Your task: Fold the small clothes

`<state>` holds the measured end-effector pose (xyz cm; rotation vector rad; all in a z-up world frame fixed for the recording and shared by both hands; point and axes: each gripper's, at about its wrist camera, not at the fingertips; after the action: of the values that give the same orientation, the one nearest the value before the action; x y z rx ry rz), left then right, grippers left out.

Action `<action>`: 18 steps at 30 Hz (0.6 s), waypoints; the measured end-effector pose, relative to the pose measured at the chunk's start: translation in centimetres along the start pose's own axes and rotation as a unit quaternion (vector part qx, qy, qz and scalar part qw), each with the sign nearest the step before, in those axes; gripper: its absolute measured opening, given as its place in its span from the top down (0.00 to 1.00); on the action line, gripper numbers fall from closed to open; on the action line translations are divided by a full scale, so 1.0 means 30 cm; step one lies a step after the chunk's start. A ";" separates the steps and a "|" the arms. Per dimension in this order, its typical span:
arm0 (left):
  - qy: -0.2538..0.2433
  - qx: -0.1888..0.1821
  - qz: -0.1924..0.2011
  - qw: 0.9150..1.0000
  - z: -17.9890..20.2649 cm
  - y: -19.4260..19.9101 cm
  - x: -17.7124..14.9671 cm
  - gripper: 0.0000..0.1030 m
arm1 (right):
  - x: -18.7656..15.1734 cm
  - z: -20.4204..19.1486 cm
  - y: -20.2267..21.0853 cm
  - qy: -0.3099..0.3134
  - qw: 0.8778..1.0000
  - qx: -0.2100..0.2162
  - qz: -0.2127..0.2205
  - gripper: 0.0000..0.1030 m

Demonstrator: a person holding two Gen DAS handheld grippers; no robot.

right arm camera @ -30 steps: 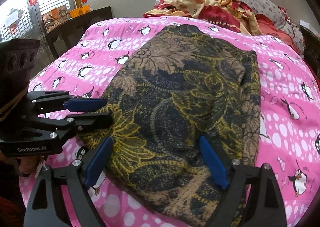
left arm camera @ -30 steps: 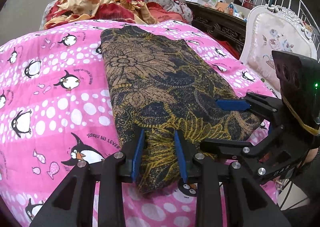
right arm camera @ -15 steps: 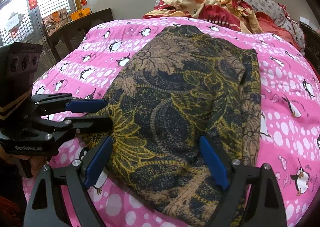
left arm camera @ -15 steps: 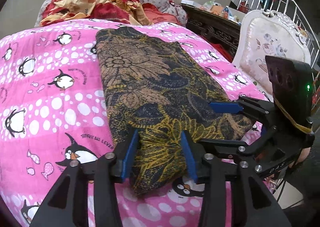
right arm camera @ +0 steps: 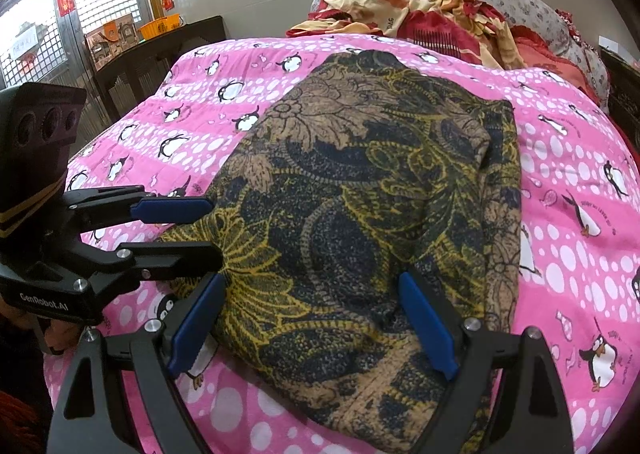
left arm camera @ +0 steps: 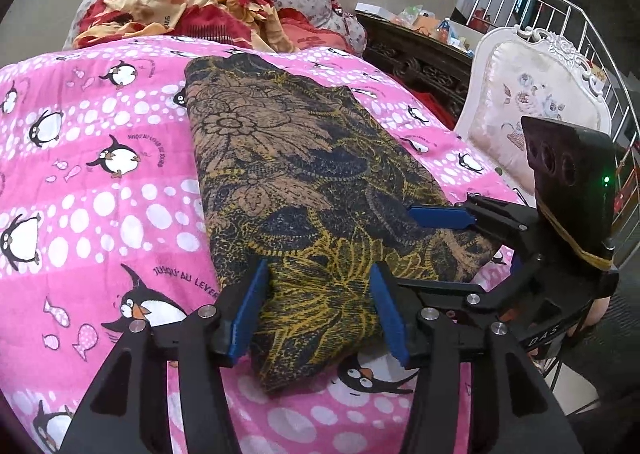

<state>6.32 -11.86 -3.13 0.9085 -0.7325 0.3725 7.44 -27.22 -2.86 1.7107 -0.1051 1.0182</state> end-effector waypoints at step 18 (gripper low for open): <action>0.032 -0.005 0.022 0.999 -0.020 0.085 0.066 0.68 | 0.014 0.016 0.026 -0.017 1.000 0.010 0.002 0.14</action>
<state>6.47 -9.92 -0.49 0.8685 -0.6964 0.4348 7.57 -27.77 -2.03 1.7472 -0.1209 0.9962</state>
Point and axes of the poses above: each gripper's, at about its wrist camera, not at the fingertips, and y roughly against the way its jaws point, z to its right, x to its top, and after that the axes turned 8 degrees about -x, right-handed
